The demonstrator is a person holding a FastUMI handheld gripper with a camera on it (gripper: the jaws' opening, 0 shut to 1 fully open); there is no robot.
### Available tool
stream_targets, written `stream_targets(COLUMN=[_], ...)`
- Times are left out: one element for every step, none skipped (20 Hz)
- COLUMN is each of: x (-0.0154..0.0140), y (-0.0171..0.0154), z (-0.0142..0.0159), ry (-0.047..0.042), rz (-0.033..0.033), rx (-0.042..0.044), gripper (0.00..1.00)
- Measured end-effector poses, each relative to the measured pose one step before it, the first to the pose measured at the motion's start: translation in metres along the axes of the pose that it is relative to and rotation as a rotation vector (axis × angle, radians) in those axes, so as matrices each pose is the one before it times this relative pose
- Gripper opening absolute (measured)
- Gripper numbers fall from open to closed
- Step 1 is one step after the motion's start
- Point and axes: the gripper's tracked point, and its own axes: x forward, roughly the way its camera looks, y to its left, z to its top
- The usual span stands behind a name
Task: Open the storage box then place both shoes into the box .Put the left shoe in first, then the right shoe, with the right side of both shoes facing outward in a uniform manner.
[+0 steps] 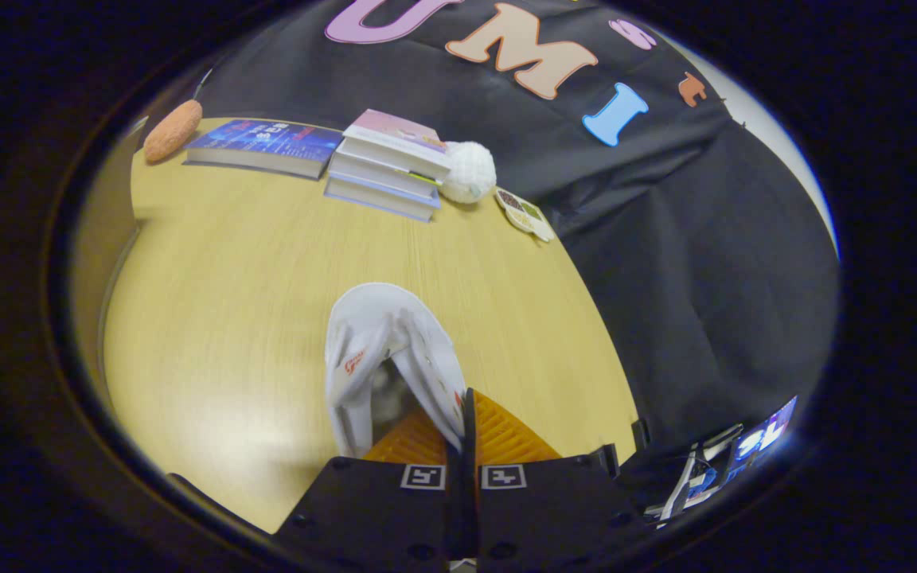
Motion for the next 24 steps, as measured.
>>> stream_targets(x=[-0.00990, -0.01091, -0.01120, -0.01170, -0.01411, -0.01523, -0.01494, -0.01519, -0.01652, -0.01544, -0.01468, -0.01402, -0.01374, -0.01319, -0.00787, -0.00946, -0.01107, -0.00699, -0.00533, -0.00403, -0.00032, 0.00196, 0.00288, 0.00478], y=[0.00378, 0.00250, 0.00261, 0.00192, 0.00245, 0.00186, 0.00118, 0.00065, 0.00027, 0.00180, 0.00525, 0.00733, 0.00806, 0.01021, 0.01777, 0.01592, 0.02035, 0.02113, 0.02041, 0.01728, 0.01229, 0.00888, 0.00389, 0.00046], z=[0.01336, 0.01389, 0.01529, 0.01558, 0.01719, 0.01926, 0.02128, 0.02193, 0.02124, 0.02215, 0.02069, 0.01715, 0.01479, 0.01198, 0.00714, 0.00519, 0.00177, -0.00234, -0.00680, -0.01153, -0.00895, -0.00992, -0.00993, -0.00996], ry=[-0.01831, -0.02210, -0.02249, -0.02339, -0.03086, -0.03786, -0.04286, -0.03963, -0.03504, -0.03543, -0.03059, -0.02335, -0.01607, -0.01159, -0.00174, 0.00421, 0.00571, 0.01300, 0.02276, 0.02885, 0.02523, 0.02542, 0.02416, 0.02340], rz=[-0.01183, -0.01318, -0.01295, -0.01301, -0.00614, -0.00425, -0.00746, -0.00907, -0.01076, -0.00736, -0.00129, 0.00369, 0.00665, 0.01236, 0.01958, 0.02508, 0.03614, 0.04287, 0.04547, 0.04305, 0.03082, 0.01664, 0.00452, -0.00481], rx=[0.00120, 0.00529, 0.00501, 0.00387, -0.00192, -0.00755, -0.00679, -0.00687, -0.00165, 0.00776, 0.02002, 0.02734, 0.02921, 0.02756, 0.02582, 0.03231, 0.03392, 0.03048, 0.02830, 0.02149, 0.01254, 0.00558, -0.00089, -0.00791], gripper=[0.02, 0.02, 0.02, 0.02, 0.02, 0.02, 0.02, 0.02, 0.02, 0.02, 0.02, 0.02, 0.02, 0.02, 0.02, 0.02, 0.02, 0.02, 0.02, 0.02, 0.02, 0.02, 0.02, 0.02])
